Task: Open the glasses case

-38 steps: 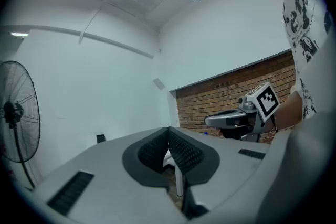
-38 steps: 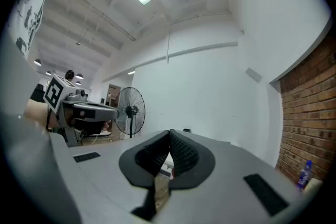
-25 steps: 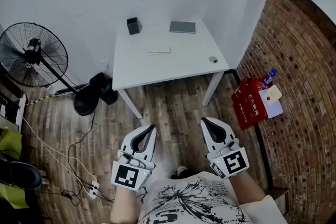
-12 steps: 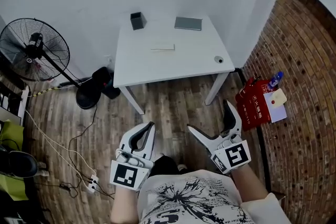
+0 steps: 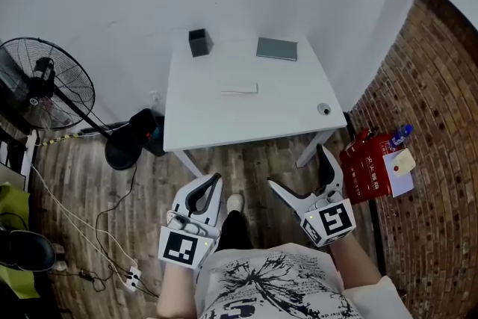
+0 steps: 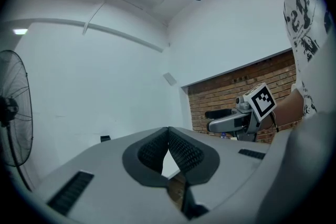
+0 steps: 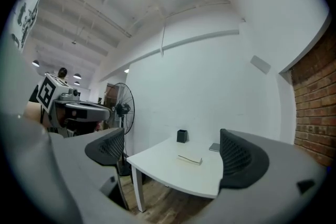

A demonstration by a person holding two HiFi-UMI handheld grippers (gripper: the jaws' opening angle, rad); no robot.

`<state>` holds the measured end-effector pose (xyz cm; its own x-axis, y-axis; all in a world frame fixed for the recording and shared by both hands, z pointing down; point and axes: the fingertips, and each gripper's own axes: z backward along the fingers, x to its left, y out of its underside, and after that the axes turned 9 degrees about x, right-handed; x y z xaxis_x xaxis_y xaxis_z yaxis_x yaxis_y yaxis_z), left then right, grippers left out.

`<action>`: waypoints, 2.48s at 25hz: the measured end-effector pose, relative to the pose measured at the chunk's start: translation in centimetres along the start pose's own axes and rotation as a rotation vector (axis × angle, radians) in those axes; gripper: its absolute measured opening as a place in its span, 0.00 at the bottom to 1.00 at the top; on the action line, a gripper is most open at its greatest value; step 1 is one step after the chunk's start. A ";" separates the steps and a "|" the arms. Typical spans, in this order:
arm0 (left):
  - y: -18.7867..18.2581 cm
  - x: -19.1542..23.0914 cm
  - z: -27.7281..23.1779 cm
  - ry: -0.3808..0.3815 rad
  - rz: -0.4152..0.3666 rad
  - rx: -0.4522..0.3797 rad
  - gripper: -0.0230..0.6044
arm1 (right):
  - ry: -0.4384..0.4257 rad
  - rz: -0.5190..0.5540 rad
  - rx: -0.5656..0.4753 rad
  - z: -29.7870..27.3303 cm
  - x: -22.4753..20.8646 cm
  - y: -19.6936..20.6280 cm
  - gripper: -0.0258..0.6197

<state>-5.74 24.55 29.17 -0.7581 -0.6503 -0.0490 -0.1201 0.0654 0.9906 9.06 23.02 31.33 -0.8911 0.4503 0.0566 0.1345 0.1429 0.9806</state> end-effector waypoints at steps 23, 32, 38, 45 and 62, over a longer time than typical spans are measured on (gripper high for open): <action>-0.8 27.8 -26.2 0.122 0.055 0.058 0.06 | 0.073 -0.058 0.168 -34.7 -12.3 -3.4 0.89; 4.7 28.2 -31.8 0.090 0.066 0.134 0.06 | -0.042 -0.018 0.385 -40.5 -16.1 3.7 0.89; 10.5 27.7 -35.0 0.057 0.070 0.256 0.06 | -0.164 0.042 0.550 -44.0 -17.4 9.7 0.87; 18.1 25.9 -38.4 0.066 0.072 0.432 0.06 | -0.327 0.214 0.737 -47.2 -17.7 16.1 0.85; 29.2 27.2 -42.7 -0.018 0.241 0.774 0.06 | -0.476 0.532 0.952 -50.0 -16.9 22.6 0.54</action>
<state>-2.50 -23.54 62.23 -0.8292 -0.5397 0.1455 -0.3570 0.7116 0.6051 5.47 -25.46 61.93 -0.4019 0.9046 0.1418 0.8859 0.3450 0.3100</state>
